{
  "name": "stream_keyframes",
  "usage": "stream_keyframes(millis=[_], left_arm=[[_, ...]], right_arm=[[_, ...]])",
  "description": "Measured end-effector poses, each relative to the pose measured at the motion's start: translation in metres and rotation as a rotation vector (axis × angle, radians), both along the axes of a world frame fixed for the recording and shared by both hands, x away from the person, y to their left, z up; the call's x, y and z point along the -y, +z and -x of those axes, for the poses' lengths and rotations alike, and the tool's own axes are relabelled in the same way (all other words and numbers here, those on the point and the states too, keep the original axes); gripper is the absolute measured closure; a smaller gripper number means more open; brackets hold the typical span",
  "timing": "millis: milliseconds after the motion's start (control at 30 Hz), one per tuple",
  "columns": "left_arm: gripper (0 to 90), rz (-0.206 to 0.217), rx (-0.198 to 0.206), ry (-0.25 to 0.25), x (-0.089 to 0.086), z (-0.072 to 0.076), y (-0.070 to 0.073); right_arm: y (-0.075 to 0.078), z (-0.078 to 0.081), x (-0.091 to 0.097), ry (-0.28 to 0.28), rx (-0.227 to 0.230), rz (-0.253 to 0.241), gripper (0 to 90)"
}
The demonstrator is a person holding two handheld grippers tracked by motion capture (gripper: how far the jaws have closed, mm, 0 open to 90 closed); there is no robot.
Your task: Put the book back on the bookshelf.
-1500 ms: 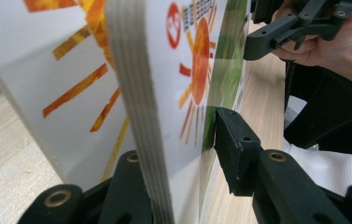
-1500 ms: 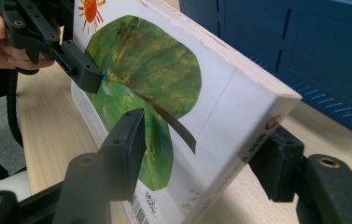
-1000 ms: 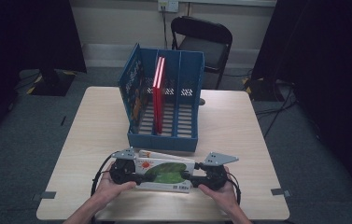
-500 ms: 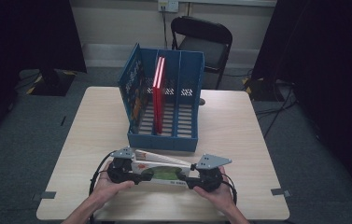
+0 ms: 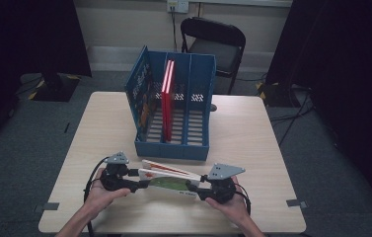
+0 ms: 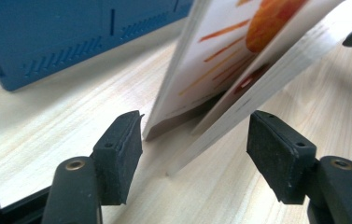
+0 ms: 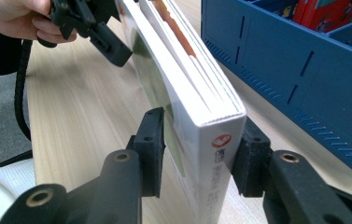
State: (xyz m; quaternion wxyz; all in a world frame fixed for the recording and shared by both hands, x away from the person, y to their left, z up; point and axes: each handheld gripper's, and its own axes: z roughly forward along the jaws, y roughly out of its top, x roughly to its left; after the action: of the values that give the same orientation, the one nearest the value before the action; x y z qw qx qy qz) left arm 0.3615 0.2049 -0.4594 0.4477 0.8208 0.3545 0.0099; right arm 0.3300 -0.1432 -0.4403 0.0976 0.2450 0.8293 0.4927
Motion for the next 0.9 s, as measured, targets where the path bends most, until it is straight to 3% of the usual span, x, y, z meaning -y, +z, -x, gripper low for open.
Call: stream_keyframes(millis=[100,233,433,633,700,767,900], left_arm=[[30.9,0.004,0.022,0.001,0.005,0.001,0.0],[33.0,-0.002,0.056,0.005,0.014,0.002,0.002],[33.8,0.0,0.073,0.047,0.015,0.0,0.003],[26.7,0.015,0.079,0.085,0.015,-0.007,0.002],[24.1,0.022,0.072,0.075,0.02,-0.011,0.001],[27.0,0.013,0.069,0.06,0.022,-0.011,0.001],[29.7,-0.017,0.1,0.041,0.031,-0.008,0.002]], right_arm=[[0.001,-0.001,0.001,0.009,-0.013,-0.006,62.0],[0.001,-0.002,-0.001,0.025,-0.016,-0.003,64.3],[0.003,-0.002,-0.005,0.056,-0.019,0.02,70.8],[0.005,-0.001,-0.003,0.063,-0.013,0.043,72.9],[0.005,0.0,-0.002,0.064,-0.008,0.046,73.0],[0.004,0.001,-0.002,0.062,-0.006,0.045,73.0],[0.003,-0.002,-0.001,0.05,-0.026,0.02,72.3]])
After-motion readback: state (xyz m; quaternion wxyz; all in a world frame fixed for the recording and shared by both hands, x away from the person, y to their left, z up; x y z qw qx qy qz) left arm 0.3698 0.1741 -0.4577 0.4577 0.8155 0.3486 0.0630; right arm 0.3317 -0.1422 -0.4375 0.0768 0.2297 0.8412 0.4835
